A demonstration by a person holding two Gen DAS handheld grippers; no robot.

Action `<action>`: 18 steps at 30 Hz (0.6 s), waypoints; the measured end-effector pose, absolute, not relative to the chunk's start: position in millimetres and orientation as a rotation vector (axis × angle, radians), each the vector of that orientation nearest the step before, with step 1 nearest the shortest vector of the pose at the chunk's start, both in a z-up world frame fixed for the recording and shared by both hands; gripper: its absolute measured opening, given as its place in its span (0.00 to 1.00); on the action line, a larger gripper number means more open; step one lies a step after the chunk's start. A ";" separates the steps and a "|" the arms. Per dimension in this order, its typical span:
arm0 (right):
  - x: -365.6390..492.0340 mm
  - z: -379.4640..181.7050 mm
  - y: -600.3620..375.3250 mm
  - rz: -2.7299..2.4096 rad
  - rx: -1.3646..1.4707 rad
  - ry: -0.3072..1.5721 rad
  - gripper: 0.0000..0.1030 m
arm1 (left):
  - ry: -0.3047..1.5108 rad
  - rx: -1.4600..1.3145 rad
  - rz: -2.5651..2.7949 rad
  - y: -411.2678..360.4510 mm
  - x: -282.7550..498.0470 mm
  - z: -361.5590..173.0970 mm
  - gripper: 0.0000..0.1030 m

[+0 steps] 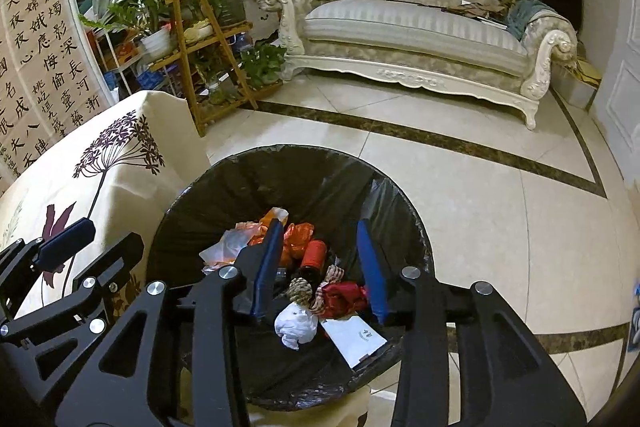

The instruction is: Collect trash

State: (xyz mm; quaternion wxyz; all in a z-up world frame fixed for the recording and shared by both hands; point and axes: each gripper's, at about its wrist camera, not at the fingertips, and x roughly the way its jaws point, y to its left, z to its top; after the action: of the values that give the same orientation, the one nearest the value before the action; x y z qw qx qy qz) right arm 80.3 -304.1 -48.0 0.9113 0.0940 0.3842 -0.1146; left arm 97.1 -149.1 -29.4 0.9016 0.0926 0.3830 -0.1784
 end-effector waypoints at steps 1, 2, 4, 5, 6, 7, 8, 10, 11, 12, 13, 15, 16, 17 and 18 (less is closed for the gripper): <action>80.4 -48.0 -304.2 -0.237 0.194 0.791 0.37 | 0.789 0.189 -0.366 -148.5 96.7 -28.6 0.57; 79.8 -47.6 -304.3 -0.239 0.194 0.789 0.38 | 0.787 0.188 -0.364 -147.5 97.2 -27.8 0.60; 78.4 -46.1 -304.6 -0.243 0.195 0.784 0.42 | 0.784 0.184 -0.361 -145.3 97.4 -25.7 0.62; 77.3 -44.9 -304.3 -0.245 0.195 0.780 0.43 | 0.782 0.182 -0.359 -144.1 96.6 -24.7 0.64; 75.6 -43.4 -304.0 -0.247 0.194 0.777 0.44 | 0.779 0.180 -0.357 -142.8 96.0 -23.5 0.65; 74.6 -42.3 -303.5 -0.247 0.195 0.776 0.44 | 0.776 0.177 -0.354 -141.0 95.2 -22.2 0.68; 73.0 -41.0 -303.3 -0.247 0.195 0.774 0.45 | 0.771 0.172 -0.350 -138.4 93.4 -20.7 0.69; 68.0 -37.1 -300.0 -0.252 0.193 0.765 0.50 | 0.767 0.163 -0.346 -134.1 90.8 -18.6 0.70; 65.3 -35.2 -298.2 -0.253 0.190 0.760 0.52 | 0.766 0.159 -0.344 -131.6 89.3 -17.7 0.70; 62.4 -33.4 -296.1 -0.252 0.186 0.755 0.54 | 0.763 0.156 -0.339 -129.1 87.4 -16.8 0.71; 60.4 -31.9 -294.4 -0.252 0.184 0.752 0.54 | 0.759 0.156 -0.328 -126.0 84.8 -15.4 0.72; 54.0 -28.2 -289.2 -0.248 0.175 0.741 0.59 | 0.750 0.158 -0.313 -121.0 80.0 -13.6 0.74; 51.0 -26.4 -286.5 -0.248 0.171 0.735 0.61 | 0.745 0.157 -0.306 -117.7 77.0 -12.2 0.74; 46.8 -24.5 -283.6 -0.248 0.166 0.730 0.61 | 0.742 0.154 -0.300 -115.0 74.7 -10.9 0.75; 43.5 -23.2 -281.3 -0.247 0.166 0.727 0.62 | 0.741 0.151 -0.295 -112.4 72.6 -9.9 0.75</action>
State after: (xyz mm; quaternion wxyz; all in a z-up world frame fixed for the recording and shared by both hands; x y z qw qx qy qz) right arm 43.5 -281.3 -23.2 0.9238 0.0809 0.3543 -0.1202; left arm 72.6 -112.4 -9.9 0.9187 0.0732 0.3606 -0.1434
